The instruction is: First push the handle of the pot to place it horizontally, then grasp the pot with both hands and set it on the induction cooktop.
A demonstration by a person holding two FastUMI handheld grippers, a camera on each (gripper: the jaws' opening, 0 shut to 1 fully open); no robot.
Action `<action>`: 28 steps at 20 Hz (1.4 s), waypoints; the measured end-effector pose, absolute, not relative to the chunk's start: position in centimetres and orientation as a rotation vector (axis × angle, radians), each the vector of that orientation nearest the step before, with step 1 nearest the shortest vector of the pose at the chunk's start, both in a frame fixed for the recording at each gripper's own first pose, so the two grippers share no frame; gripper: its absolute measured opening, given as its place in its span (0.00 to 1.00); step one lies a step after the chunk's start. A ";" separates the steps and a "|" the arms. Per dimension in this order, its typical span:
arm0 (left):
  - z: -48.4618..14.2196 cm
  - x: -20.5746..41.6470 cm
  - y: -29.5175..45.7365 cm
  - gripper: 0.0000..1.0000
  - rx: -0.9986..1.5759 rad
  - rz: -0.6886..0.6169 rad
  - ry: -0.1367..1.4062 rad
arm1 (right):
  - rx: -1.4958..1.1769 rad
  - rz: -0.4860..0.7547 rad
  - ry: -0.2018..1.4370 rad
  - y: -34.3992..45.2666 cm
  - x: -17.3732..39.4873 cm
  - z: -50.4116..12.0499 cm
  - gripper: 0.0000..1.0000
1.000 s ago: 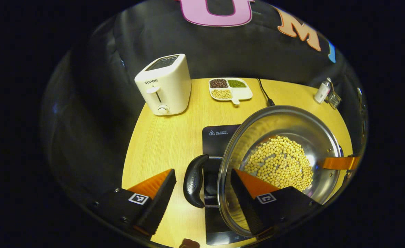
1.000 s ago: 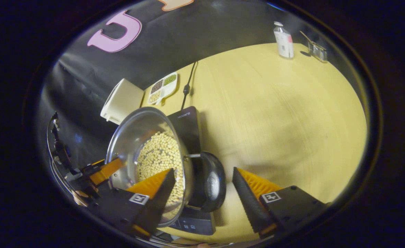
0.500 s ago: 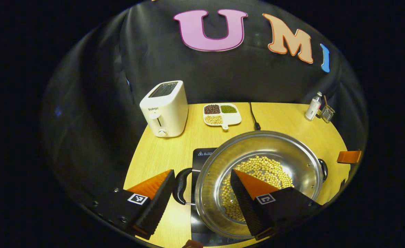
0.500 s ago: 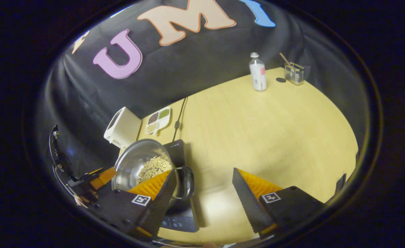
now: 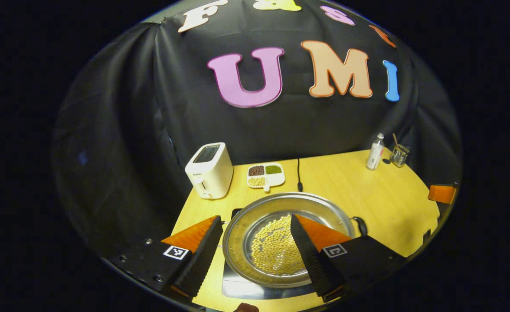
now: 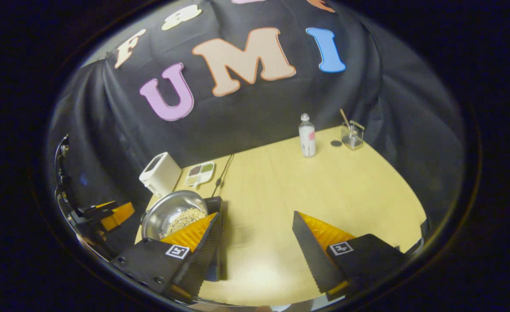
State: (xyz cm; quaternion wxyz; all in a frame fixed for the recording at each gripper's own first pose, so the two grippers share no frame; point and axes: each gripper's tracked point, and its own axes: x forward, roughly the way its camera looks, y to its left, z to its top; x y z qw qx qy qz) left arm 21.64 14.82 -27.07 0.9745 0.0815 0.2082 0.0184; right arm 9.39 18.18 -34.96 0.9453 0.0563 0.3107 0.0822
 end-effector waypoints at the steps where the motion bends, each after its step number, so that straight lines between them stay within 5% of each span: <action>1: -25.6 21.0 13.3 0.96 0.150 0.038 0.382 | 0.101 0.185 0.586 17.5 9.5 -32.9 1.00; 13: -12.1 12.6 1.8 0.96 0.101 0.144 0.038 | 0.056 0.317 0.234 10.3 8.2 -17.4 0.93; 26: -10.5 7.4 -2.2 0.96 0.010 0.200 -0.073 | 0.068 0.271 0.111 2.8 5.7 -13.0 0.92; 28: -10.8 7.7 -2.8 0.96 0.008 0.182 -0.069 | 0.051 0.263 0.100 2.6 5.8 -12.6 0.99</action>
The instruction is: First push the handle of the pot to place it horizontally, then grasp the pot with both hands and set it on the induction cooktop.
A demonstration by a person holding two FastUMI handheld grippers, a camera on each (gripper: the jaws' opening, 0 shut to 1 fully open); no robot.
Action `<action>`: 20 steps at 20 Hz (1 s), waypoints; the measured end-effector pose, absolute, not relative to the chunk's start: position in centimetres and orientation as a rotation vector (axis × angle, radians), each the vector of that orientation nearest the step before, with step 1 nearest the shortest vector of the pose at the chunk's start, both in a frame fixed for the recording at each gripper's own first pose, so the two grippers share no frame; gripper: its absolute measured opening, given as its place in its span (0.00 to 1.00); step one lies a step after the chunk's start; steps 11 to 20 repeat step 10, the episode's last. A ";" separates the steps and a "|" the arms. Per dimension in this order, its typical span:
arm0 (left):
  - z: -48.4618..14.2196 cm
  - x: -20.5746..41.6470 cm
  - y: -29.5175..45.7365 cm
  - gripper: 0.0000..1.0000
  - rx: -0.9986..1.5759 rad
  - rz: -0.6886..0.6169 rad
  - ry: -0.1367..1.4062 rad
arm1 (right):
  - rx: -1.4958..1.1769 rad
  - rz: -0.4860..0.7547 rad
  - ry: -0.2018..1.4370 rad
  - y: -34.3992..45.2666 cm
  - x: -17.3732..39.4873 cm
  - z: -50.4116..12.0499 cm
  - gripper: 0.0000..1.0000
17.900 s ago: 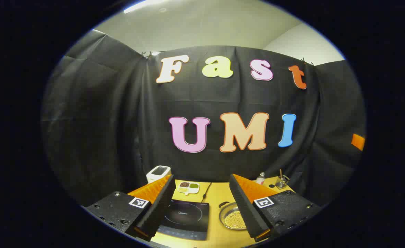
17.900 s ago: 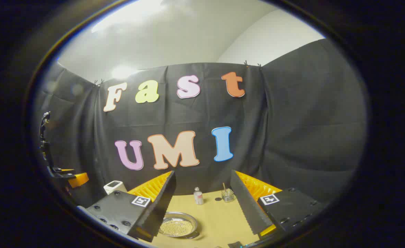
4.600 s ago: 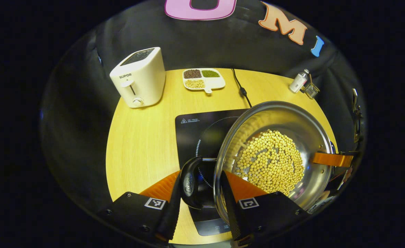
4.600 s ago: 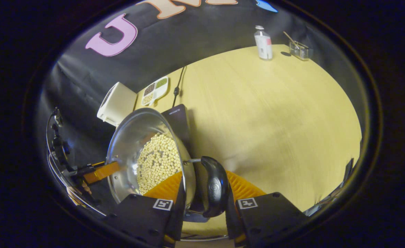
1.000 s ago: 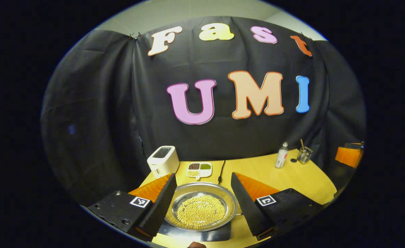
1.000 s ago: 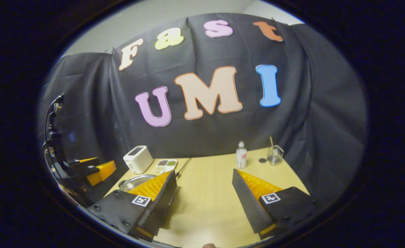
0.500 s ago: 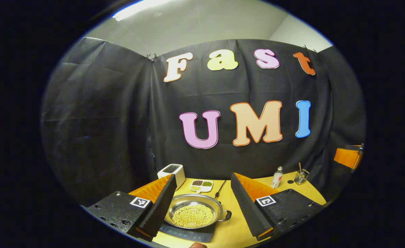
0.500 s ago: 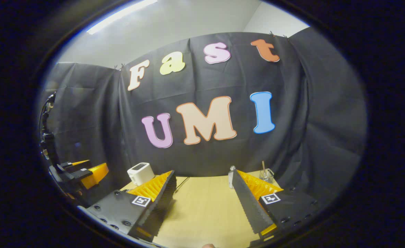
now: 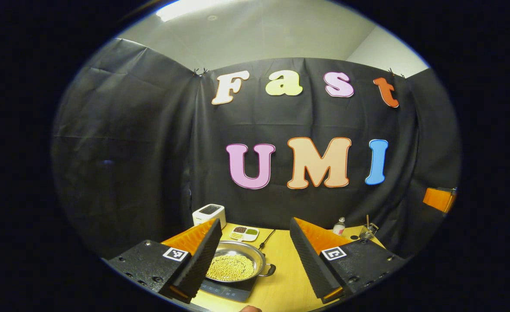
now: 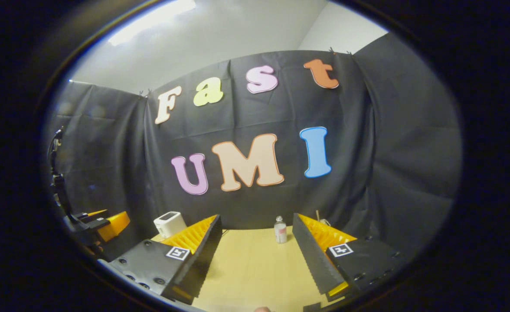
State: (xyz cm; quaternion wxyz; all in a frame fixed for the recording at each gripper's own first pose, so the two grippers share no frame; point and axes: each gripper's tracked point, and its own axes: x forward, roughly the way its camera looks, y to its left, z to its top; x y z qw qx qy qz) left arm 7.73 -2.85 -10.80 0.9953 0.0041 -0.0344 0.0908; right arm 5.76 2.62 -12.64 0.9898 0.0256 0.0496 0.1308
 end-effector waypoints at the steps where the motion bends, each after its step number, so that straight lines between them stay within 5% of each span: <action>1: -10.8 7.9 -3.2 0.96 0.007 0.172 -0.072 | 0.046 0.263 0.100 2.7 5.6 -12.8 0.99; 20: -9.7 9.2 -5.3 0.96 0.011 0.122 -0.108 | 0.050 0.242 0.073 1.9 5.3 -12.3 0.92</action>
